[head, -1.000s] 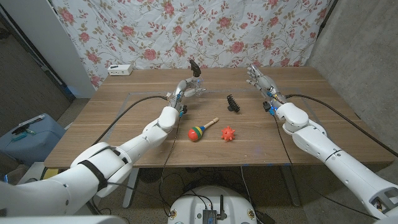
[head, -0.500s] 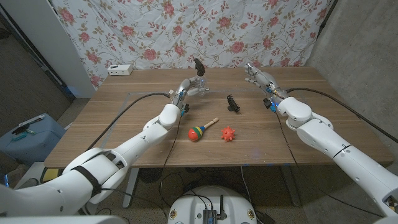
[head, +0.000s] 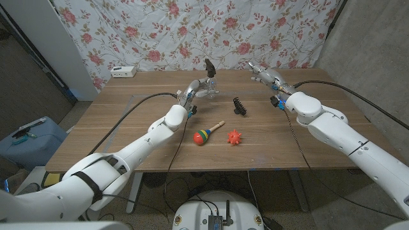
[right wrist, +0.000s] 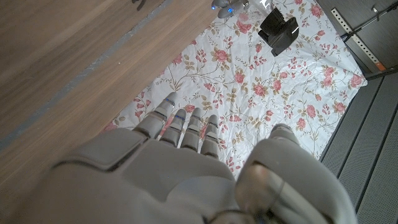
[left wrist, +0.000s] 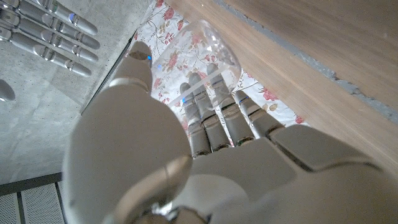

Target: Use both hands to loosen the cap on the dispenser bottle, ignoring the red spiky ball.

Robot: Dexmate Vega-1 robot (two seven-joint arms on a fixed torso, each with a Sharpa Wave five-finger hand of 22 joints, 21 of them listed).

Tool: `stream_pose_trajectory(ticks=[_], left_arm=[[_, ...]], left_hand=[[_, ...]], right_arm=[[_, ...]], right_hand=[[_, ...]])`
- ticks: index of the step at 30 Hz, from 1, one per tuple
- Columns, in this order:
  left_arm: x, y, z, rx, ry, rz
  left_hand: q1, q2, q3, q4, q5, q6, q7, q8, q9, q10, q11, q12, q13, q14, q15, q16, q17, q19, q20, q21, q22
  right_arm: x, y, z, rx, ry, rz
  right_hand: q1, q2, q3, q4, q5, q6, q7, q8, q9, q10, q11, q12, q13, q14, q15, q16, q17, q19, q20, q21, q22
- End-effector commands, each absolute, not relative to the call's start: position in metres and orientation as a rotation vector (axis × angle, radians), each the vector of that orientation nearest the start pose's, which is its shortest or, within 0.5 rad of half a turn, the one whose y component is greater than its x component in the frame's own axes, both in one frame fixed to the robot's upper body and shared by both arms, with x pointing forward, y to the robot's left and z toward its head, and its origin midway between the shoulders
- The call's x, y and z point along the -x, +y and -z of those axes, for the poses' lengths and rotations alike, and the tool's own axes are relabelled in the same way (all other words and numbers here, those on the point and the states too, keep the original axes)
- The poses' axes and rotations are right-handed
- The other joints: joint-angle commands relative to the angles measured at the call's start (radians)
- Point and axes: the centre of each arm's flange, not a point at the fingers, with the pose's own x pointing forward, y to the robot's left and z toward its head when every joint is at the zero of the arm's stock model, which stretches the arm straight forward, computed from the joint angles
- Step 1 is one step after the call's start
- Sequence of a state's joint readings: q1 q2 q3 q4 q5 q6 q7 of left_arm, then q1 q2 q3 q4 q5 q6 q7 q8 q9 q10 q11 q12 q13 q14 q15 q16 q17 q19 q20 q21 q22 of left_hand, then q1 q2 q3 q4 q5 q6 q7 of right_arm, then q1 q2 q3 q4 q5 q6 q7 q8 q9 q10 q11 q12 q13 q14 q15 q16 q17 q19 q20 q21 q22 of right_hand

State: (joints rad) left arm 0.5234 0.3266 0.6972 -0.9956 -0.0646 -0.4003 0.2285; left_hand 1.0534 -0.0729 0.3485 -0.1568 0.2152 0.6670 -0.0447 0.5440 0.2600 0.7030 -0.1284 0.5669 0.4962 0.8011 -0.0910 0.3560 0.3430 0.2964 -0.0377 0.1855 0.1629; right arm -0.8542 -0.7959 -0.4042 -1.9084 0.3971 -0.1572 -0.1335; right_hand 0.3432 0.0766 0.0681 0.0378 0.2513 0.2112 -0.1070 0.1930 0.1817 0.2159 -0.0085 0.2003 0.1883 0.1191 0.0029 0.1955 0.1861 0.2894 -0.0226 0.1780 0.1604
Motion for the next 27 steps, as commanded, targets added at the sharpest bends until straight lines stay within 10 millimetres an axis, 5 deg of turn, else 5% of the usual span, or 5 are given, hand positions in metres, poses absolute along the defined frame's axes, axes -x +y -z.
stream_pose_trajectory(ticks=[1,13,19,27], left_arm=[[-0.685,0.129,-0.018,-0.544,-0.767,0.228],[-0.683,0.116,-0.016,-0.561,-0.769,0.262],[-0.683,0.111,-0.016,-0.59,-0.776,0.276],[-0.684,0.105,-0.014,-0.592,-0.774,0.291]], left_hand=[[0.082,0.131,0.015,0.012,0.007,0.087,-0.007,0.008,0.0,0.02,-0.013,0.006,0.006,0.013,-0.091,-0.005,0.003,0.005,-0.081,-0.001,0.001],[0.075,0.133,0.015,0.014,0.007,0.081,-0.007,0.012,-0.002,0.011,-0.007,0.005,0.011,0.007,-0.089,-0.015,0.002,0.002,-0.08,-0.002,0.001],[0.072,0.133,0.017,0.014,0.008,0.079,-0.006,0.014,-0.003,0.012,-0.006,0.006,0.014,0.011,-0.087,-0.02,0.0,0.001,-0.079,-0.003,0.001],[0.067,0.138,0.019,0.016,0.009,0.079,-0.003,0.02,-0.004,0.016,-0.009,0.009,0.018,0.015,-0.085,-0.024,0.0,0.0,-0.08,-0.003,0.001]], right_arm=[[-0.547,-0.222,-0.084,0.617,-0.581,-0.182],[-0.54,-0.213,-0.097,0.706,-0.561,-0.175],[-0.537,-0.207,-0.105,0.768,-0.547,-0.177],[-0.532,-0.197,-0.115,0.842,-0.541,-0.179]], right_hand=[[0.02,-0.001,0.004,-0.016,-0.004,0.007,0.014,0.004,0.002,0.001,0.012,0.001,0.006,0.002,0.013,0.003,0.001,0.001,0.013,0.005,0.005],[0.037,-0.017,0.003,-0.035,-0.013,0.005,0.025,0.002,0.003,-0.01,0.019,-0.003,0.007,0.001,0.023,0.002,0.001,-0.005,0.023,0.004,0.005],[0.039,-0.038,-0.005,-0.046,-0.024,0.009,0.046,0.003,0.003,-0.007,0.075,-0.001,0.009,0.017,0.033,0.007,0.003,0.013,0.032,0.011,0.006],[0.078,-0.035,0.011,-0.081,-0.048,0.036,0.092,0.011,0.006,-0.012,0.103,-0.001,0.01,0.033,0.114,0.009,0.003,0.015,0.118,0.009,0.007]])
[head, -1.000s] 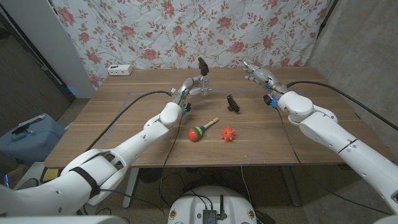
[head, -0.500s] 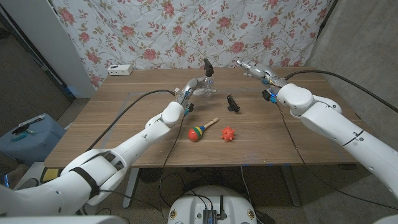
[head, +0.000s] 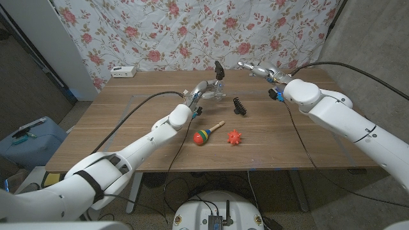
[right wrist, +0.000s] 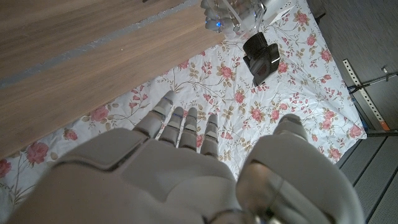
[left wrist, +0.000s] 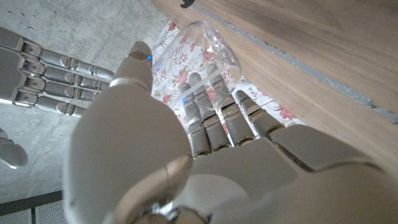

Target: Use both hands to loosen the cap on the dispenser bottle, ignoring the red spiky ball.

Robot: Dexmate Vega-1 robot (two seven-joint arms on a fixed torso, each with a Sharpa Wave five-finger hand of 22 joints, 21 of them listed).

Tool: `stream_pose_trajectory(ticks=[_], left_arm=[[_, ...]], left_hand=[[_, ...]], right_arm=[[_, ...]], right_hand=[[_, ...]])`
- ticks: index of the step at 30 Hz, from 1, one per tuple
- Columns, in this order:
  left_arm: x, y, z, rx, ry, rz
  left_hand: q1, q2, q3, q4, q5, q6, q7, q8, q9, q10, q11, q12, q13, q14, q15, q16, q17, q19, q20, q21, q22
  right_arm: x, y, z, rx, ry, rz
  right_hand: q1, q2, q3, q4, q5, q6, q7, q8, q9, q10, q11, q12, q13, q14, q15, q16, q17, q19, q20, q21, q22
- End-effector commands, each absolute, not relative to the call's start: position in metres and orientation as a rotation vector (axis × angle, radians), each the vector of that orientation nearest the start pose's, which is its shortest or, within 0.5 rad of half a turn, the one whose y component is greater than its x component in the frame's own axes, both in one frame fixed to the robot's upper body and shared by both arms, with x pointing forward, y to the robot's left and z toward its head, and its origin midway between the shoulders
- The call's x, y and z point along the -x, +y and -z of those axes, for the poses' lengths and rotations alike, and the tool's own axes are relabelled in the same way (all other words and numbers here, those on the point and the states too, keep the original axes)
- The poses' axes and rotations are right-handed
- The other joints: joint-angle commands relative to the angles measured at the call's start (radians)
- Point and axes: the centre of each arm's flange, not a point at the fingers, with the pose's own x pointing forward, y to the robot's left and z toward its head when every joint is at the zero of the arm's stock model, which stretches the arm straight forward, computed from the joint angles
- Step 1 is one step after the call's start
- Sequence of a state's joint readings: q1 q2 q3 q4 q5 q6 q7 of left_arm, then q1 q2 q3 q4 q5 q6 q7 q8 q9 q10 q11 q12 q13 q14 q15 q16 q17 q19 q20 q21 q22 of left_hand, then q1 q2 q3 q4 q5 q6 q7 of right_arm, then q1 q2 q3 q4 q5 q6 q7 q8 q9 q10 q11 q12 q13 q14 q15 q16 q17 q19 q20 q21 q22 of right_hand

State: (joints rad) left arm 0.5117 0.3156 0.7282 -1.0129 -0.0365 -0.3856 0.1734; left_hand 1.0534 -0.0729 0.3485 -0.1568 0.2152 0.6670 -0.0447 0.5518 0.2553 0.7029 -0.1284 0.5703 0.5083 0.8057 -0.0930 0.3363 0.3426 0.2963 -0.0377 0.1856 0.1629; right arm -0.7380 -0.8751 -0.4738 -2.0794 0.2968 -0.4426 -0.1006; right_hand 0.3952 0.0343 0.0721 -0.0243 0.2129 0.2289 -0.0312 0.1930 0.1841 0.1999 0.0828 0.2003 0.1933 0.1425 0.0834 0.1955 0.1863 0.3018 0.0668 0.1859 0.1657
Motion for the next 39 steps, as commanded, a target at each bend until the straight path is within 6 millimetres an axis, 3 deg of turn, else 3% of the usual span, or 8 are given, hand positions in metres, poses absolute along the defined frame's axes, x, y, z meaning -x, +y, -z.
stream_pose_trajectory(ticks=[1,12,19,39], left_arm=[[-0.684,0.104,-0.014,-0.591,-0.772,0.29],[-0.685,0.093,-0.013,-0.624,-0.785,0.298],[-0.684,0.091,-0.011,-0.627,-0.778,0.298],[-0.682,0.086,-0.008,-0.647,-0.781,0.315]], left_hand=[[0.068,0.139,0.02,0.015,0.01,0.079,-0.003,0.012,0.0,0.016,-0.008,0.005,0.006,0.011,-0.082,-0.005,0.0,0.0,-0.079,-0.003,0.001],[0.068,0.142,0.021,0.013,0.011,0.079,-0.003,0.018,-0.002,0.021,-0.011,0.008,0.01,0.02,-0.083,-0.005,0.003,-0.001,-0.079,-0.003,0.001],[0.066,0.146,0.022,0.013,0.012,0.081,-0.003,0.022,-0.003,0.022,-0.01,0.009,0.013,0.021,-0.083,-0.007,0.005,0.0,-0.08,-0.002,0.001],[0.067,0.152,0.027,0.01,0.016,0.081,-0.004,0.031,-0.005,0.025,-0.015,0.011,0.019,0.026,-0.083,-0.014,0.007,0.0,-0.079,-0.003,0.001]], right_arm=[[-0.532,-0.196,-0.116,0.852,-0.54,-0.177],[-0.529,-0.186,-0.125,0.922,-0.527,-0.172],[-0.528,-0.178,-0.126,0.965,-0.513,-0.17],[-0.525,-0.159,-0.13,1.084,-0.467,-0.113]], right_hand=[[0.034,0.009,0.011,-0.025,-0.011,0.02,0.02,0.011,0.004,0.005,0.014,0.0,0.006,0.012,0.041,0.009,0.003,0.004,0.041,0.002,0.001],[0.067,-0.004,0.024,-0.058,-0.004,0.067,0.053,0.026,0.008,-0.005,0.029,-0.002,0.007,0.016,0.071,0.008,0.004,-0.005,0.069,-0.002,0.002],[0.074,-0.012,0.026,-0.068,-0.002,0.082,0.063,0.03,0.011,-0.021,0.04,-0.007,0.007,0.01,0.083,0.005,0.004,-0.013,0.082,-0.004,0.002],[0.104,-0.018,0.042,-0.095,0.002,0.133,0.049,0.047,0.019,-0.055,0.043,-0.012,0.009,-0.012,0.099,-0.002,0.005,-0.022,0.092,-0.003,0.002]])
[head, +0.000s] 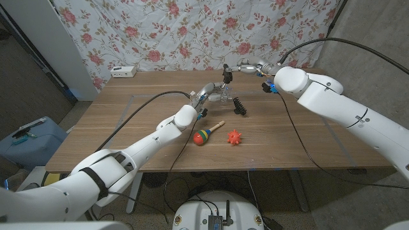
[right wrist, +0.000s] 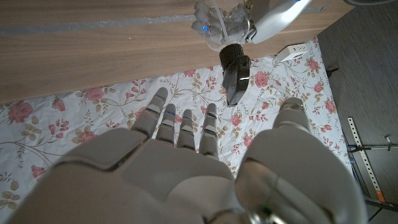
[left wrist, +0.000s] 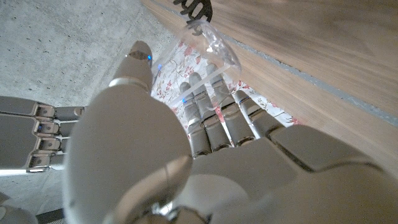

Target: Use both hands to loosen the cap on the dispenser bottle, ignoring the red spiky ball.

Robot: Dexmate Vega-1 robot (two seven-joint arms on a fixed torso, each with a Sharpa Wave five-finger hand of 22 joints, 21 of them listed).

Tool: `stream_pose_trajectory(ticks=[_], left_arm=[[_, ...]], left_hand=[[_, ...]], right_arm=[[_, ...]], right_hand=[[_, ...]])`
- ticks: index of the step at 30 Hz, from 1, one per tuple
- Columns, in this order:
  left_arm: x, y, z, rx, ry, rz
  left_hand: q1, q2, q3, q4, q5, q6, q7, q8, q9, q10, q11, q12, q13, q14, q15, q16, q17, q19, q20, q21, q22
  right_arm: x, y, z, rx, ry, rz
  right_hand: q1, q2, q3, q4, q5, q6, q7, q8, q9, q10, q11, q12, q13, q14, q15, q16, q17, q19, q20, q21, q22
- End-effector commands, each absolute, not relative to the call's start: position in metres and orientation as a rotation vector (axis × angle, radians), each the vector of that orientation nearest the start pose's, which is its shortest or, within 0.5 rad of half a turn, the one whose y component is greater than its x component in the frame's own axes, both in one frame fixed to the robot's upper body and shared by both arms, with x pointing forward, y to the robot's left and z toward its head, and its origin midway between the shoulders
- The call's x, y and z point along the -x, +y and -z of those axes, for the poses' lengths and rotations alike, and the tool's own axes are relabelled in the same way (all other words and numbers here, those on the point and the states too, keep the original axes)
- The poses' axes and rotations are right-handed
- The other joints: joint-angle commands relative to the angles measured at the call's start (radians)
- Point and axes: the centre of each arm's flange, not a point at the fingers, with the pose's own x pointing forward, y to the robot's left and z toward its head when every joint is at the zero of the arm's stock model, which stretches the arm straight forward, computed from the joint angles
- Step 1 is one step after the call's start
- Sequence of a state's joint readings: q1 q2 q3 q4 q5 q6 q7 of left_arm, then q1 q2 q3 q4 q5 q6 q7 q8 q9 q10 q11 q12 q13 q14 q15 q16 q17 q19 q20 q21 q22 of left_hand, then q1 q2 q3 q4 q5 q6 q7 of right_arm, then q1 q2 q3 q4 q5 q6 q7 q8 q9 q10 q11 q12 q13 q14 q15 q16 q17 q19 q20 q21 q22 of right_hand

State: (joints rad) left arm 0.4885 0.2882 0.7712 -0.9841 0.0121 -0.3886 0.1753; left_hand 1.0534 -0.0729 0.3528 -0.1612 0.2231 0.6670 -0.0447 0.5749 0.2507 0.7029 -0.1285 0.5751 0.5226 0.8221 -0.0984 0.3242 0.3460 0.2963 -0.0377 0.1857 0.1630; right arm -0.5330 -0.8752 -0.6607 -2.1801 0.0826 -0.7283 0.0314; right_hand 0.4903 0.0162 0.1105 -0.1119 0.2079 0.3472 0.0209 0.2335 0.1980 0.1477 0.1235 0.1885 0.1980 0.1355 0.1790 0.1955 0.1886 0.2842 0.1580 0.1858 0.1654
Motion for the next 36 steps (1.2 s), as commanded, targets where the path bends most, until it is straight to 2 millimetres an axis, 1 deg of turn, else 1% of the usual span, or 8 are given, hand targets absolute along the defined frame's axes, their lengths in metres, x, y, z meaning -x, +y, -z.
stream_pose_trajectory(ticks=[1,8,12,24,29,30,36], left_arm=[[-0.682,0.086,-0.008,-0.648,-0.778,0.313],[-0.681,0.084,-0.007,-0.65,-0.782,0.321],[-0.681,0.083,-0.006,-0.648,-0.778,0.323],[-0.682,0.08,-0.006,-0.647,-0.782,0.334],[-0.682,0.08,-0.007,-0.646,-0.781,0.335],[-0.682,0.08,-0.007,-0.646,-0.78,0.334],[-0.683,0.08,-0.007,-0.647,-0.782,0.337]], left_hand=[[0.067,0.152,0.022,0.014,0.008,0.081,-0.004,0.008,-0.001,0.025,-0.015,0.006,0.005,0.008,-0.078,-0.002,0.004,0.0,-0.079,-0.003,0.001],[0.066,0.153,0.022,0.014,0.009,0.081,-0.004,0.011,-0.002,0.026,-0.017,0.007,0.007,0.009,-0.079,-0.003,0.006,0.0,-0.079,-0.003,0.001],[0.065,0.154,0.023,0.014,0.01,0.081,-0.005,0.013,-0.002,0.028,-0.019,0.008,0.008,0.012,-0.078,-0.005,0.005,0.0,-0.079,-0.003,0.001],[0.062,0.156,0.025,0.014,0.011,0.083,-0.005,0.019,-0.004,0.029,-0.015,0.008,0.011,0.017,-0.08,-0.008,0.006,0.001,-0.081,-0.002,0.001],[0.06,0.156,0.025,0.014,0.012,0.084,-0.005,0.021,-0.005,0.032,-0.017,0.009,0.012,0.019,-0.081,-0.009,0.006,0.001,-0.081,-0.002,0.001],[0.061,0.156,0.025,0.013,0.012,0.085,-0.005,0.022,-0.005,0.031,-0.017,0.009,0.013,0.019,-0.08,-0.009,0.007,0.001,-0.081,-0.002,0.001],[0.06,0.157,0.025,0.013,0.012,0.085,-0.005,0.024,-0.006,0.032,-0.017,0.009,0.014,0.021,-0.08,-0.01,0.008,0.001,-0.081,-0.002,0.001]], right_arm=[[-0.525,-0.158,-0.13,1.09,-0.461,-0.109],[-0.527,-0.154,-0.13,1.117,-0.443,-0.099],[-0.527,-0.152,-0.13,1.13,-0.437,-0.09],[-0.528,-0.145,-0.134,1.187,-0.409,-0.067],[-0.53,-0.145,-0.134,1.196,-0.397,-0.066],[-0.531,-0.145,-0.133,1.199,-0.393,-0.065],[-0.534,-0.145,-0.132,1.205,-0.38,-0.056]], right_hand=[[0.011,0.001,0.005,-0.009,0.007,0.016,-0.002,0.007,0.005,-0.004,0.002,0.0,0.004,-0.004,0.004,-0.002,0.003,-0.004,0.001,-0.003,0.002],[0.025,0.004,0.012,-0.017,0.009,0.029,-0.006,0.012,0.008,-0.005,0.001,0.002,0.004,-0.003,0.003,0.0,0.003,-0.005,0.001,-0.002,0.002],[0.046,0.009,0.024,-0.029,0.011,0.04,-0.015,0.018,0.011,-0.005,0.001,0.004,0.004,-0.002,0.003,0.001,0.003,-0.001,0.003,0.0,0.002],[0.084,0.018,0.045,-0.047,0.016,0.052,-0.025,0.023,0.015,-0.005,-0.001,0.006,0.004,0.005,0.0,0.004,0.003,0.004,0.002,0.002,0.002],[0.111,0.023,0.059,-0.057,0.019,0.059,-0.032,0.027,0.017,-0.004,-0.001,0.007,0.004,0.008,-0.003,0.005,0.003,0.006,0.002,0.002,0.002],[0.122,0.023,0.065,-0.06,0.02,0.065,-0.037,0.03,0.018,-0.005,-0.001,0.007,0.004,0.009,-0.004,0.005,0.003,0.007,0.002,0.002,0.002],[0.148,0.025,0.078,-0.067,0.021,0.077,-0.044,0.036,0.02,-0.001,-0.004,0.009,0.004,0.014,-0.01,0.007,0.003,0.011,0.0,0.003,0.002]])
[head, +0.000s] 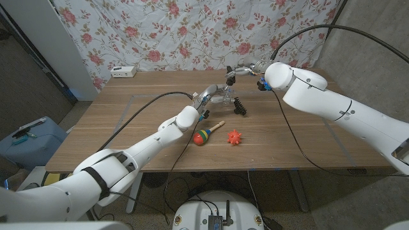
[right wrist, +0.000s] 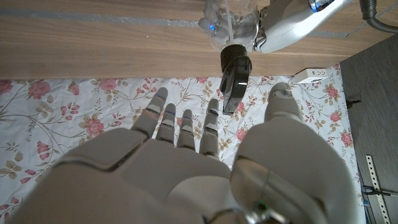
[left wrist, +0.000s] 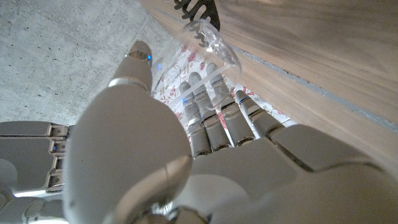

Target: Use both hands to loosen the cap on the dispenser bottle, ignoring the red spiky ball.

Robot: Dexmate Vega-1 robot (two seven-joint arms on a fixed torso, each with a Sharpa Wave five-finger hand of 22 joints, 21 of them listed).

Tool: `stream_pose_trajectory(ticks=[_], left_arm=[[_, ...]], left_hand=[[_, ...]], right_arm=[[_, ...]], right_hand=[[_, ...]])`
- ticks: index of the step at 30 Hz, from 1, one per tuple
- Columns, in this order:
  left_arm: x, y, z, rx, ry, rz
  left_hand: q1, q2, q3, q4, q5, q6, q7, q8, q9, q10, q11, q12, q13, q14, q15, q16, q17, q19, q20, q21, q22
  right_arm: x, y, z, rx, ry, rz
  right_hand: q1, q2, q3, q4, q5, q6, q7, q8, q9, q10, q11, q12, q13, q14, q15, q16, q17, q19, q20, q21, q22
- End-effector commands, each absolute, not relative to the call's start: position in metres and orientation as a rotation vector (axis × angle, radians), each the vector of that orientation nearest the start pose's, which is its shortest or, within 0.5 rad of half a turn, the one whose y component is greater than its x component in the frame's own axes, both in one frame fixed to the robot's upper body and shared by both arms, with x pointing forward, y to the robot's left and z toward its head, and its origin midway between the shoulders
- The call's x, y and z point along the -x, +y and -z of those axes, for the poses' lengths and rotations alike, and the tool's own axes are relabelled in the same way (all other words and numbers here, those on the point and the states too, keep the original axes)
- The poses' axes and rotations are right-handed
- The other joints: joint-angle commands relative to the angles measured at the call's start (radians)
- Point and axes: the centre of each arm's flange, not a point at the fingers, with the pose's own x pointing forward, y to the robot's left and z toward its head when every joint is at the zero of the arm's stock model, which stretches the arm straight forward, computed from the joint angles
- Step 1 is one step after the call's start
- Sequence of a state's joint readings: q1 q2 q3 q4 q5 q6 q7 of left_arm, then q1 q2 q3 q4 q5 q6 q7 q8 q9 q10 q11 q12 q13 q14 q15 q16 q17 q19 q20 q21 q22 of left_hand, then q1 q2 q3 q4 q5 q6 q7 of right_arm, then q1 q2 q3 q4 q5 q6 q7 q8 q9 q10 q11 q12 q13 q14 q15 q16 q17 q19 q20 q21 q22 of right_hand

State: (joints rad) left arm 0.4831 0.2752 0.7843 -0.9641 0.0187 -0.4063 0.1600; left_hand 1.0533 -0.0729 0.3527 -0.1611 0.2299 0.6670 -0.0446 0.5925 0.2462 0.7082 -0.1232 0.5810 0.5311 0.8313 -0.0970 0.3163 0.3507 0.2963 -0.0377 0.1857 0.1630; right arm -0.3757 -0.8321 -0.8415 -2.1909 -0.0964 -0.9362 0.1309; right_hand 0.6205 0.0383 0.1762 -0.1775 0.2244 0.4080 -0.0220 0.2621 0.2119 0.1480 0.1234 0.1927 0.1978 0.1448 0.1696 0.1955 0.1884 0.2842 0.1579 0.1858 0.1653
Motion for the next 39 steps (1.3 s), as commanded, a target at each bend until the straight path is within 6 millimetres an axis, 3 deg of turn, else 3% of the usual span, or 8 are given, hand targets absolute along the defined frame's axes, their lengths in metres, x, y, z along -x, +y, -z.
stream_pose_trajectory(ticks=[1,39], left_arm=[[-0.683,0.0795,-0.0073,-0.647,-0.784,0.34],[-0.6804,0.0756,0.0019,-0.636,-0.768,0.358]], left_hand=[[0.06,0.157,0.025,0.013,0.006,0.085,-0.004,0.007,-0.001,0.028,-0.024,0.004,0.006,0.012,-0.082,-0.003,0.003,0.001,-0.082,-0.002,0.001],[0.051,0.162,0.03,0.012,0.008,0.09,-0.005,0.024,-0.007,0.038,-0.024,0.005,0.012,0.024,-0.081,-0.014,0.006,0.002,-0.082,-0.003,0.001]], right_arm=[[-0.5336,-0.145,-0.1323,1.206,-0.381,-0.056],[-0.5322,-0.1444,-0.133,1.206,-0.393,-0.03]], right_hand=[[0.022,0.002,0.014,-0.002,0.005,0.018,-0.002,0.008,0.006,0.0,-0.004,0.005,0.004,0.006,-0.003,0.007,0.003,0.012,0.0,0.003,0.002],[0.163,0.017,0.094,-0.002,-0.002,0.129,-0.054,0.046,0.007,0.035,-0.014,0.013,0.004,0.044,-0.042,0.014,0.003,0.047,-0.016,0.007,0.002]])
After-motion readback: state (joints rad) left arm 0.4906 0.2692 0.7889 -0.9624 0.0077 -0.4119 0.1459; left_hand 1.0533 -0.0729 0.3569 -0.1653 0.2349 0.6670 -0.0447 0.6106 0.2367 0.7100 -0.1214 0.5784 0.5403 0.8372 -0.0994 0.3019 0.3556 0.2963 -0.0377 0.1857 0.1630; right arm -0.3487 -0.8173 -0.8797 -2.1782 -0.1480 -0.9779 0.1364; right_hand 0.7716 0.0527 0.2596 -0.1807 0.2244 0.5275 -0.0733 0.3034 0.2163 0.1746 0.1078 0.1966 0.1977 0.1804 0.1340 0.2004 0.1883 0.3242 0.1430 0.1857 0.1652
